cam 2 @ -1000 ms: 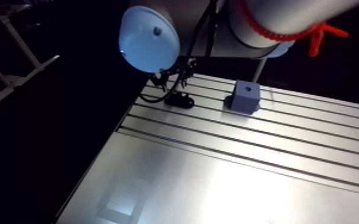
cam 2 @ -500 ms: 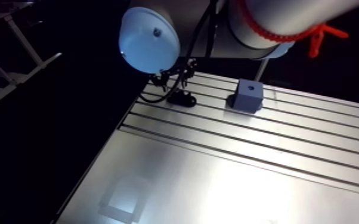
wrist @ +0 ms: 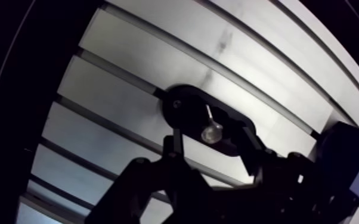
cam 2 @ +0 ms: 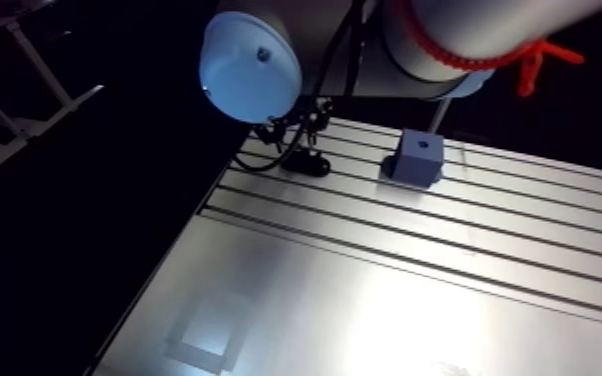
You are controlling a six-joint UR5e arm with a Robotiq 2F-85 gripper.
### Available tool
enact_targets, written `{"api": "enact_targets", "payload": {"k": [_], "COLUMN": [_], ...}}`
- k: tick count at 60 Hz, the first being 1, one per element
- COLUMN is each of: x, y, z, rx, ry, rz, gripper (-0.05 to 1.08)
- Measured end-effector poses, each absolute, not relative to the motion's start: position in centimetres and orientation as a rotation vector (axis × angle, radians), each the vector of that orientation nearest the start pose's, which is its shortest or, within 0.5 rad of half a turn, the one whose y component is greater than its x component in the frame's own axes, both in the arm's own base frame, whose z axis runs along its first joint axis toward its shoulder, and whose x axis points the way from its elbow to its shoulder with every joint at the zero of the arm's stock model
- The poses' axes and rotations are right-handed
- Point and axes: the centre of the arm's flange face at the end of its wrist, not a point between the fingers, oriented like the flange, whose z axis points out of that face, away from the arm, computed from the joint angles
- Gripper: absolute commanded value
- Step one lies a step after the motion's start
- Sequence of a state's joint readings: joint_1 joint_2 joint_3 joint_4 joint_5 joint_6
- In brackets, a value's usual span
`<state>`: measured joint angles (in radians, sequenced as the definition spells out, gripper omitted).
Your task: Pick up the M10 bolt and insert it into the hex recess until seated.
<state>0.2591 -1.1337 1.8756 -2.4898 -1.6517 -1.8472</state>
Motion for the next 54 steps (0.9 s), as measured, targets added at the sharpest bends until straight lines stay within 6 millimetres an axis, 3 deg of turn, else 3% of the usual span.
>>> {"api": "enact_targets", "payload": {"k": [54], "x": [-53.5], "y": [-27.15], "z": [20.22], "rx": [-0.849], "ry": [3.232], "rz": [0.135], "gripper": [0.47]}}
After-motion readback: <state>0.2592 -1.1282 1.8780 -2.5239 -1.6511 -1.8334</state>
